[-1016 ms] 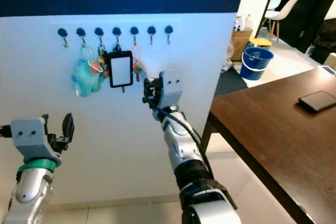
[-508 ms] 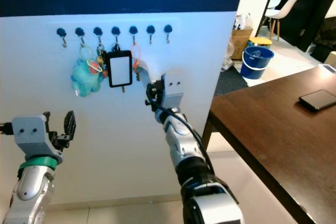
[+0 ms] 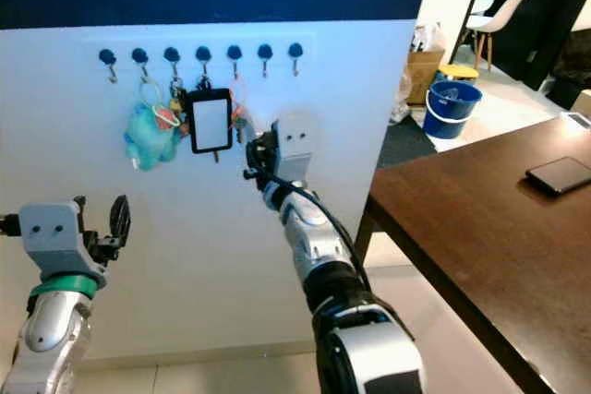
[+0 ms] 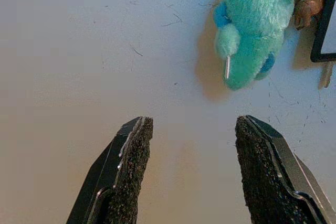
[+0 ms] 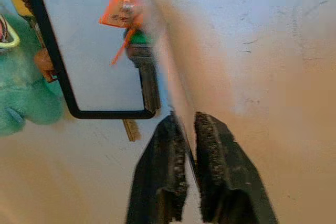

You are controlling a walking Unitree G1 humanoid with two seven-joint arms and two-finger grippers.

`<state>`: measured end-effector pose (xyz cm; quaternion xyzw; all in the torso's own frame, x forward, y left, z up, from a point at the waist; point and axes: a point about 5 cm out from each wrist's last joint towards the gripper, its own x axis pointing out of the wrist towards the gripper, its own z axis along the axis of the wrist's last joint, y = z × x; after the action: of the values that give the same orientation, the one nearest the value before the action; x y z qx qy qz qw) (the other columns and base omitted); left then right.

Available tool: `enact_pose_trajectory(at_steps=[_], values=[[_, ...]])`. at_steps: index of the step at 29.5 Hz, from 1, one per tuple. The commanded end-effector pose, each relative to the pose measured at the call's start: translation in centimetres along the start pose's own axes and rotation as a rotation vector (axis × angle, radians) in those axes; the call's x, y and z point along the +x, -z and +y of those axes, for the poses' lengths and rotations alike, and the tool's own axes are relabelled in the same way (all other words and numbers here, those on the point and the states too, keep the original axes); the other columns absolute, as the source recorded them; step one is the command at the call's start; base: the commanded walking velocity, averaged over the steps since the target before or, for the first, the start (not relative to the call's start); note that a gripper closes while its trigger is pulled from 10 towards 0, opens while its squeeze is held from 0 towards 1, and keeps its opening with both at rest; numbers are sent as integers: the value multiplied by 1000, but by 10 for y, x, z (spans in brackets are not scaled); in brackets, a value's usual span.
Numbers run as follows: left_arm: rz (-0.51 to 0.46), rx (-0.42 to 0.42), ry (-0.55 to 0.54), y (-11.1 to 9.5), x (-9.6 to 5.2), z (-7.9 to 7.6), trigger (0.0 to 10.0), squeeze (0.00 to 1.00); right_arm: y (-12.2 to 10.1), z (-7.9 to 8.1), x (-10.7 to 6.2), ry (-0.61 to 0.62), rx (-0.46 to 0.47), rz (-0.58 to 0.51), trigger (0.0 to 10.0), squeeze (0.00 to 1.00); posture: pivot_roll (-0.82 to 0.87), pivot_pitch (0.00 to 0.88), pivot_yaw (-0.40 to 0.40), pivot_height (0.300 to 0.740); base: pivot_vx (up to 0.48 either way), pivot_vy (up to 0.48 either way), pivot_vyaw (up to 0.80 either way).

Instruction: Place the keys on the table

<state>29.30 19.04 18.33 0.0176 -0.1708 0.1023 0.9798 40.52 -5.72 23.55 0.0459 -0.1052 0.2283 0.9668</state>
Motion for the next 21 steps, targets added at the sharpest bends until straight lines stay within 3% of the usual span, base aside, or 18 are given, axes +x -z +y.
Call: enact_pose_trajectory(at_steps=[1,12,21], values=[[27,2,-8,5,-2,3,10000,0,0,5,2,-13,0,13,0,0,-135,49,85,740,0,0,0],[29,4,-10,5,-2,4,10000,0,-3,5,5,4,14,9,0,0,-125,55,81,740,0,0,0],[26,9,-21,4,-3,7,10000,0,-29,15,12,-22,3,-129,0,0,-119,54,79,740,0,0,0]])
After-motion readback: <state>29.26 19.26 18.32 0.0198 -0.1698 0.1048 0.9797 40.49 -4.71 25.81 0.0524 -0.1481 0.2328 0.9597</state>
